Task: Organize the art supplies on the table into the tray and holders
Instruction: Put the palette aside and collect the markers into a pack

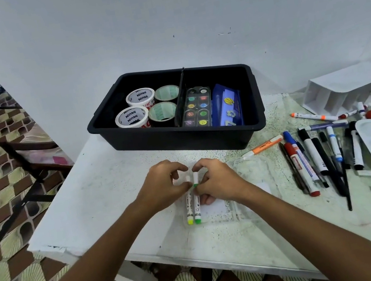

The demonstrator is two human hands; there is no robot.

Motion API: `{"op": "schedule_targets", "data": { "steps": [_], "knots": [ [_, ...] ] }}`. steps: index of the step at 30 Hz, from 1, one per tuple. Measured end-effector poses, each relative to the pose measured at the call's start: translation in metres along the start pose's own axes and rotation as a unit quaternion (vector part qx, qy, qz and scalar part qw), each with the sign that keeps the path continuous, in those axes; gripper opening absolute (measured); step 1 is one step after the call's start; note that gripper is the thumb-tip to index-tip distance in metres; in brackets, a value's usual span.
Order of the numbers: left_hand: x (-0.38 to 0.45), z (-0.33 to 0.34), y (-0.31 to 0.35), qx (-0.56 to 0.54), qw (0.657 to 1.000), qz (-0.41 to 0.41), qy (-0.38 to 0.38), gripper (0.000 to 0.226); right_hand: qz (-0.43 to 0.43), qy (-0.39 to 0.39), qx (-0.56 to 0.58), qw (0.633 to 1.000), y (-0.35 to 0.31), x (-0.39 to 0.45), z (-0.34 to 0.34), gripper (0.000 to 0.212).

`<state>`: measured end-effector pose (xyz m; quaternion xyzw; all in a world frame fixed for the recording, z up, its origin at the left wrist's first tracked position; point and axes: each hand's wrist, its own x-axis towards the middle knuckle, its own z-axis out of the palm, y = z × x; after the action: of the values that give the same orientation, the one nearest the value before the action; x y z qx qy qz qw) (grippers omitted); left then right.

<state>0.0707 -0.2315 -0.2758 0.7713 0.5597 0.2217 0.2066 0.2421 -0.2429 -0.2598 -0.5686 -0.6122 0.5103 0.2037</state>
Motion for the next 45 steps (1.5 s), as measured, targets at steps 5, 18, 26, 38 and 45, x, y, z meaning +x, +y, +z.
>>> {"op": "schedule_targets", "data": {
  "steps": [5,18,26,38,45],
  "knots": [
    [-0.015,-0.012,-0.019,0.0,0.988,0.103,-0.116,0.065,-0.038,0.048,-0.106,0.992,-0.001,-0.001,0.007,0.051],
    [-0.018,-0.013,-0.02,0.055,0.983,0.121,-0.127,0.094,-0.148,-0.009,-0.369,0.917,0.005,-0.014,-0.004,0.078],
    [-0.014,-0.012,-0.011,0.12,0.975,0.116,-0.146,0.079,-0.153,-0.008,-0.41,0.899,0.005,-0.009,0.001,0.068],
    [-0.004,-0.019,0.013,0.229,0.949,0.1,-0.193,0.076,-0.193,-0.004,-0.414,0.89,0.018,-0.012,-0.002,0.065],
    [0.008,-0.009,0.054,0.192,0.961,0.129,-0.152,0.055,-0.269,0.152,-0.191,0.932,0.048,-0.036,-0.053,0.023]
  ]
}}
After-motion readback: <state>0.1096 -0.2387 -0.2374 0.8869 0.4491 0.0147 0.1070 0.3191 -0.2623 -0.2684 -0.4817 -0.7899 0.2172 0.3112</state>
